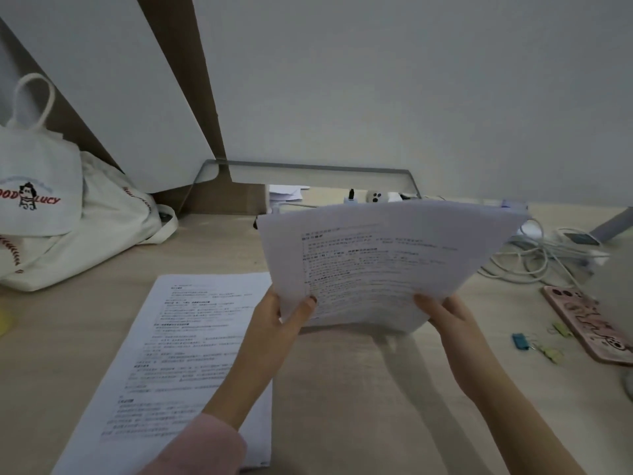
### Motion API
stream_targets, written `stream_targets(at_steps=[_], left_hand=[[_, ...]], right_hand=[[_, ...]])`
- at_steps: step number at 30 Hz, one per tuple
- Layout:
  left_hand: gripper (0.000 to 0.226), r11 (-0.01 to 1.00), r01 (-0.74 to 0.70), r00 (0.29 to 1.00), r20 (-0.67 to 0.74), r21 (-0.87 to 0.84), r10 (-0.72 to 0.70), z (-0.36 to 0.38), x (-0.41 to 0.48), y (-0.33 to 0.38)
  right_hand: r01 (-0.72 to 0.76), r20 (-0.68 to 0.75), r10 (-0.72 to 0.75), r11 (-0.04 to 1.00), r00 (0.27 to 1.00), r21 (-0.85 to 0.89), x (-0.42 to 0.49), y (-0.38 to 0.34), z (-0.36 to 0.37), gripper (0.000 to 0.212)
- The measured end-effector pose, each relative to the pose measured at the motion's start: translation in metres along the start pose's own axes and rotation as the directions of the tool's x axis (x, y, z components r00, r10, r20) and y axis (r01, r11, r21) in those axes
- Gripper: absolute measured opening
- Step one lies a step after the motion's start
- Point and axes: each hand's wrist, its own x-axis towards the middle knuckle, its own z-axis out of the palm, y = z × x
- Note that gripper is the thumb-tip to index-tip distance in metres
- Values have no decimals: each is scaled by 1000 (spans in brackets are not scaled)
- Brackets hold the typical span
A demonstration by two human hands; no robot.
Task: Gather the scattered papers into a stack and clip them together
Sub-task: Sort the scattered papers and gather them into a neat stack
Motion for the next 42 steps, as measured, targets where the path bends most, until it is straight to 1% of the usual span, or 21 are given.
stream_targets(at_steps=[4,6,9,12,15,19,22,26,28,29,31,32,33,34,35,36,37,39,41,42], left_hand=[[31,1000,-30,997,-66,-9,30,-3,0,11],[25,999,-49,993,-108,-20,46,-10,1,19],[14,999,-35,989,-147,-8,33,-26,1,26],[10,1000,16,980,-198,20,-11,-49,-2,26],[10,997,75,965,-256,32,-64,-76,-7,21],[20,981,185,931,-330,63,-155,-115,-15,11],[25,962,256,914,-348,100,-207,-143,-20,1],[34,922,361,869,-411,141,-277,-172,-27,-21],[42,889,413,860,-406,195,-310,-179,-32,-31],[41,884,416,868,-382,214,-317,-181,-36,-33],[28,888,399,899,-288,230,-329,-183,-42,-39],[27,889,393,909,-247,237,-336,-183,-44,-43],[30,884,401,908,-228,240,-351,-183,-45,-46],[36,876,425,898,-228,230,-376,-184,-47,-48],[37,878,439,891,-223,190,-396,-184,-48,-49],[33,888,441,888,-209,130,-410,-184,-49,-50],[29,895,439,887,-192,74,-419,-181,-49,-50],[30,895,445,885,-168,29,-434,-178,-51,-52],[33,896,445,883,-172,14,-436,-175,-52,-52],[31,898,441,883,-181,2,-433,-173,-53,-53]], right_hand=[[-8,19,9,999,1000,-44,-3,-4,5,25],[3,34,0,998,999,-70,-3,-7,8,25],[-8,67,14,996,998,-88,-4,-11,16,25],[-77,113,91,990,989,-119,-6,-8,33,20],[-157,198,188,974,962,-161,-13,4,60,19],[-199,305,248,963,920,-183,-23,22,101,22],[-256,315,294,954,903,-155,-25,32,130,25],[-313,296,343,938,891,-146,-24,44,158,22],[-314,280,349,935,894,-164,-24,50,168,22],[-303,265,343,936,901,-179,-25,53,171,22],[-244,218,295,942,930,-232,-27,54,177,20],[-201,200,259,941,945,-272,-29,53,177,19],[-177,190,242,936,952,-304,-29,53,176,17],[-182,184,250,930,951,-320,-30,52,175,25],[-231,188,296,925,937,-302,-28,55,172,40],[-266,204,327,923,923,-277,-28,58,169,50],[-305,231,359,922,904,-239,-26,60,166,50],[-349,288,399,913,871,-209,-25,59,163,30],[-398,301,429,903,852,-161,-22,54,158,13],[-424,291,448,894,845,-143,-18,51,156,11]])
